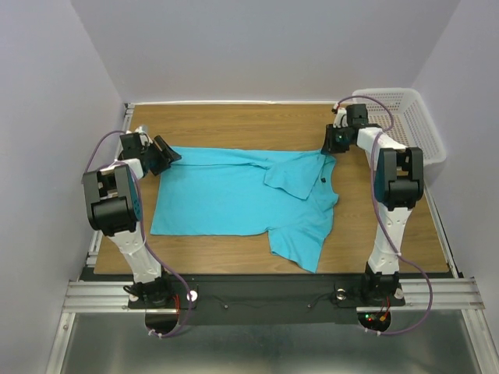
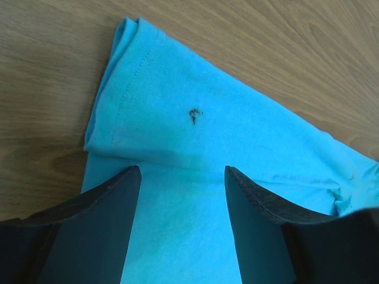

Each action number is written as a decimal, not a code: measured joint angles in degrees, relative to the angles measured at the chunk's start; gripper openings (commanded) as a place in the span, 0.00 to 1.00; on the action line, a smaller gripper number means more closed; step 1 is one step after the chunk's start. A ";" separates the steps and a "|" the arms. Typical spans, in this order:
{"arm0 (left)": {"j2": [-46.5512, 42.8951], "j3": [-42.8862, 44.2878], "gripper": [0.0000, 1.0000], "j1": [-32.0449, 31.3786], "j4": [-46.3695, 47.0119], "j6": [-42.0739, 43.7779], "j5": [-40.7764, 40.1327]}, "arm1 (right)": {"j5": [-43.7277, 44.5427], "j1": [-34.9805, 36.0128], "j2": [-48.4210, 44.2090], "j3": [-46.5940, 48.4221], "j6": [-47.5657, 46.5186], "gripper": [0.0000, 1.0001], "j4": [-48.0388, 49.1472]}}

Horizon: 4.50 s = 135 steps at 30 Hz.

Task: Fold and stack the t-shirts
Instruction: Fold the tshirt

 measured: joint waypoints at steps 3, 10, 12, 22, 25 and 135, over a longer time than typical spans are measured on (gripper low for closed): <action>-1.36 0.00 0.71 0.00 -0.39 0.59 0.76 | -0.33 0.00 -0.20 0.11 -0.44 0.49 0.24; -15.82 0.02 0.72 0.00 -1.92 2.32 -1.88 | -3.89 0.00 -6.29 0.52 -3.02 0.64 0.20; -21.03 -0.15 0.78 0.00 -2.86 2.95 -4.11 | -6.60 0.00 -10.08 0.22 -5.86 0.64 0.13; -43.39 -21.22 0.90 10.47 -2.29 -5.81 0.68 | -31.01 -0.26 -37.38 -18.58 -54.12 0.67 -18.53; -42.47 -26.34 0.86 11.15 -6.12 -8.79 3.43 | -33.38 0.04 -38.88 -25.20 -74.03 0.66 -33.07; -30.67 -13.77 0.00 3.28 -44.37 -4.22 -16.94 | -13.90 26.99 -66.51 -45.81 -47.93 0.01 -27.19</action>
